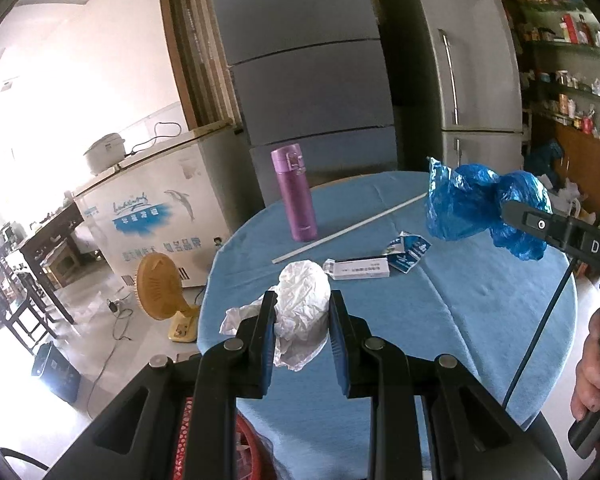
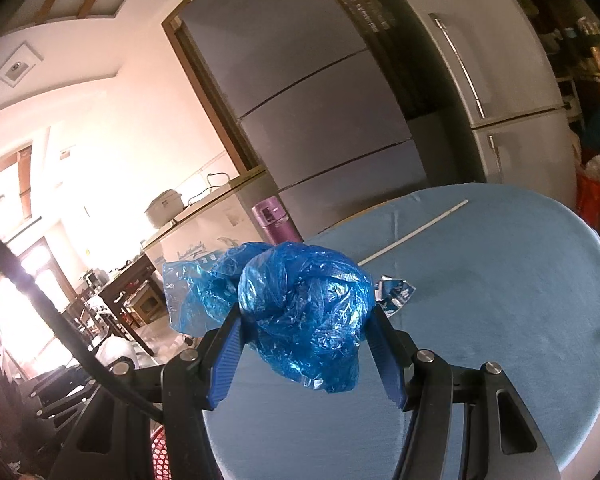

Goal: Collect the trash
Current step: 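Lift the tissue and blue bags with both tools toward the red basket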

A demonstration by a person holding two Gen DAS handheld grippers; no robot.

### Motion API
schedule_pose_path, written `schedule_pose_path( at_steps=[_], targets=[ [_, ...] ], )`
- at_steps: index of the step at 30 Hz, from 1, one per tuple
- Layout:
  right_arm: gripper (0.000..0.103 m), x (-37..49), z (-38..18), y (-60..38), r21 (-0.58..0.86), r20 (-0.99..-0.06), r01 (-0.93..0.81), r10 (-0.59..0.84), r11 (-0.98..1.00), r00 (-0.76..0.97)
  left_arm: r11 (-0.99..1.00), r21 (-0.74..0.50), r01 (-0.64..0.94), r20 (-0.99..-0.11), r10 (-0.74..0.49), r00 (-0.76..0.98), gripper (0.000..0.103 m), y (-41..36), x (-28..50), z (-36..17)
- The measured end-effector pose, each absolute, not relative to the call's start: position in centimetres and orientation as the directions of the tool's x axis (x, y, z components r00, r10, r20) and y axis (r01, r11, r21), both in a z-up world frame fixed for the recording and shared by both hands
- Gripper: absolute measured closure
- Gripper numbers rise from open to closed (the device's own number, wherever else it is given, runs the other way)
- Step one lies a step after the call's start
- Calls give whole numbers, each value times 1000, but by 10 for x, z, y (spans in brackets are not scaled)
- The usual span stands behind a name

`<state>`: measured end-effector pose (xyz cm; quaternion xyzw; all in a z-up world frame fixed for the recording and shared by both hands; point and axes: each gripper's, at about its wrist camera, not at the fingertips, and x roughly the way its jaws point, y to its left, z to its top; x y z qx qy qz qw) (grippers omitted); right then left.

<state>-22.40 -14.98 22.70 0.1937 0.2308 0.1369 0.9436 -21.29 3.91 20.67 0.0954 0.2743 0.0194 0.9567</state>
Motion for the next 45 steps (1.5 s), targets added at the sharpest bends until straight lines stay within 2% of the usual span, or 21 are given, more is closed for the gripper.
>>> schedule_pose_path(
  at_steps=[27, 45],
  targets=[
    [40, -214, 221, -92, 383, -423, -261, 419, 886, 803, 975, 185, -120, -513, 200, 835, 77, 99, -226, 196],
    [40, -210, 215, -67, 367, -447, -316, 464, 875, 765, 971, 178, -159, -522, 230, 821, 77, 117, -227, 191]
  ],
)
